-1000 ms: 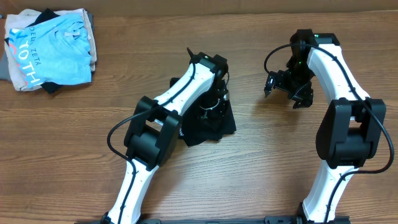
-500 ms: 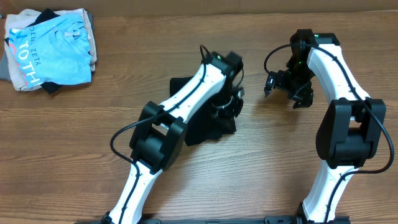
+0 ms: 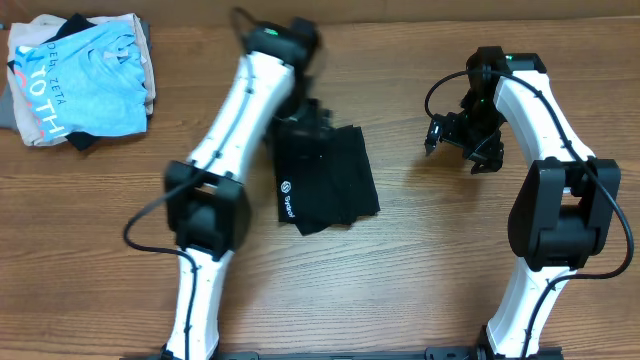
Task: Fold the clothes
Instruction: 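Grasp the folded black shirt bundle's left edge with the left gripper, then carry the black bundle leftward to the clothes stack with the left gripper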
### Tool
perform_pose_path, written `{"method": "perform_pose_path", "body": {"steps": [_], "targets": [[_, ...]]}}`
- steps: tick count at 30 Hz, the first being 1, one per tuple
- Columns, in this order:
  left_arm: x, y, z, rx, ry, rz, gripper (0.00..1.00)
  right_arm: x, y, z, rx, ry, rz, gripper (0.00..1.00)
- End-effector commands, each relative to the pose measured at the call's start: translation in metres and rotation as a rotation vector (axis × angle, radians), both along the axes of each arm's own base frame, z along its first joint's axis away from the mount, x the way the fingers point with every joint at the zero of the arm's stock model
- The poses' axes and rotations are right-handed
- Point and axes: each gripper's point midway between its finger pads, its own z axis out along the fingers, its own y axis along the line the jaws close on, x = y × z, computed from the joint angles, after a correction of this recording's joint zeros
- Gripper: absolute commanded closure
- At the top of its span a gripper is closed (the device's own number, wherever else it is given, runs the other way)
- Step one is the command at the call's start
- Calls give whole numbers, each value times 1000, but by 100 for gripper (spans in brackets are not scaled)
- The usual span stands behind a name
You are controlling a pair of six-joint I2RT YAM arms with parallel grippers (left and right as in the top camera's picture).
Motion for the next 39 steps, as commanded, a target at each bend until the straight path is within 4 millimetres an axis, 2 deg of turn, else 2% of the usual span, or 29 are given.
{"method": "perform_pose_path", "body": {"steps": [1,3,8,10,14,20,26,30,32,39], "targets": [[15,56,10,5,-19,153,0,8,3,16,9,-58,3,0],[14,61,7,-98,20,165,0,10,3,16,10,-64,2,0],[12,40,8,-479,56,51,0,11,3,15,10,-68,2,0],[8,40,-3,-544,84,63,0,11,3,15,10,-67,2,0],[-11,42,-35,-560,167,88,0,10,3,15,10,-65,2,0],[-26,16,-62,-756,195,86,0,10,3,15,10,-67,2,0],[-28,6,-80,-806,184,106,1,9,3,16,10,-59,2,0],[-30,-4,-93,-796,184,124,10,9,3,16,10,-60,2,0],[-32,-12,-99,-790,193,136,11,9,3,16,10,-59,2,0],[-34,-38,-107,-778,183,104,16,6,3,16,10,-49,2,0]]}}
